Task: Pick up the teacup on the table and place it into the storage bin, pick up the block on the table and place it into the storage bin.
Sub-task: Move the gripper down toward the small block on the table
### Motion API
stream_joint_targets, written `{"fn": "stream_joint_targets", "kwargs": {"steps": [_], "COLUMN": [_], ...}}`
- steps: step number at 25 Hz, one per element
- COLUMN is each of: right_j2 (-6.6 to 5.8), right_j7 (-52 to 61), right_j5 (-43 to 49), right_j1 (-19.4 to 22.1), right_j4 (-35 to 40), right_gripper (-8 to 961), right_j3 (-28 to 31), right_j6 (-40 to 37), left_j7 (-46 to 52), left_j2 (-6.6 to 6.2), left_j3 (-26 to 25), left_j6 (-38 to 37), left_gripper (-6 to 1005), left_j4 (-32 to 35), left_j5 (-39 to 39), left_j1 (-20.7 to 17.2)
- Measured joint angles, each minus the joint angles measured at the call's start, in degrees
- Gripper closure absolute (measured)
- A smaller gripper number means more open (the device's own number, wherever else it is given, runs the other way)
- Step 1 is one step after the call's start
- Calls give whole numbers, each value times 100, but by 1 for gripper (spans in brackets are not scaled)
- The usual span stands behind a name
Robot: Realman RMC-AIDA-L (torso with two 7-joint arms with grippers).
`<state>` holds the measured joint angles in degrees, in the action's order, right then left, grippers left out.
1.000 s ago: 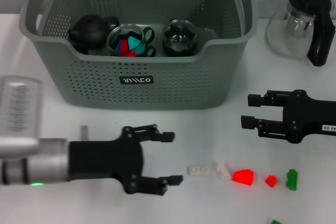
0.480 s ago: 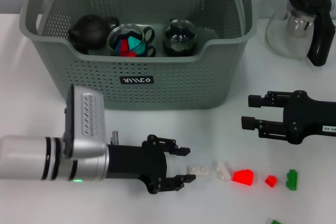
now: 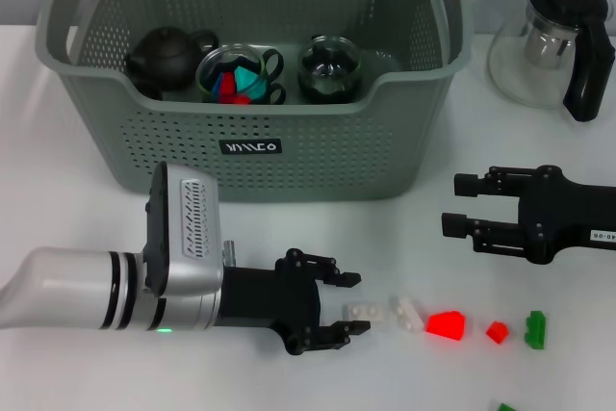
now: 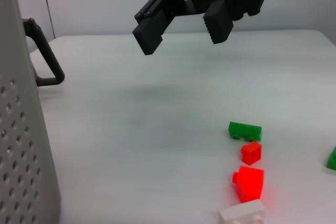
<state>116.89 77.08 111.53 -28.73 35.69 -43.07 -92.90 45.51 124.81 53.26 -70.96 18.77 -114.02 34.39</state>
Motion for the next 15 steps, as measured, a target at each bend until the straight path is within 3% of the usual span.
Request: {"fn": "stream_joint_targets", "kwargs": {"steps": [15], "right_j2": [0], "right_j7": [0], "right_j5": [0], "right_j1": [-10], "right_j4": [0], "right_gripper": [301], "right_j3": [0], "right_j6": [12], "left_j7": [-45], "left_j2": [0], "left_j3": [54], "left_j6": [139], "left_gripper": [510], "left_j4": [-111], "left_j5": [-49], "left_j1": [85]}}
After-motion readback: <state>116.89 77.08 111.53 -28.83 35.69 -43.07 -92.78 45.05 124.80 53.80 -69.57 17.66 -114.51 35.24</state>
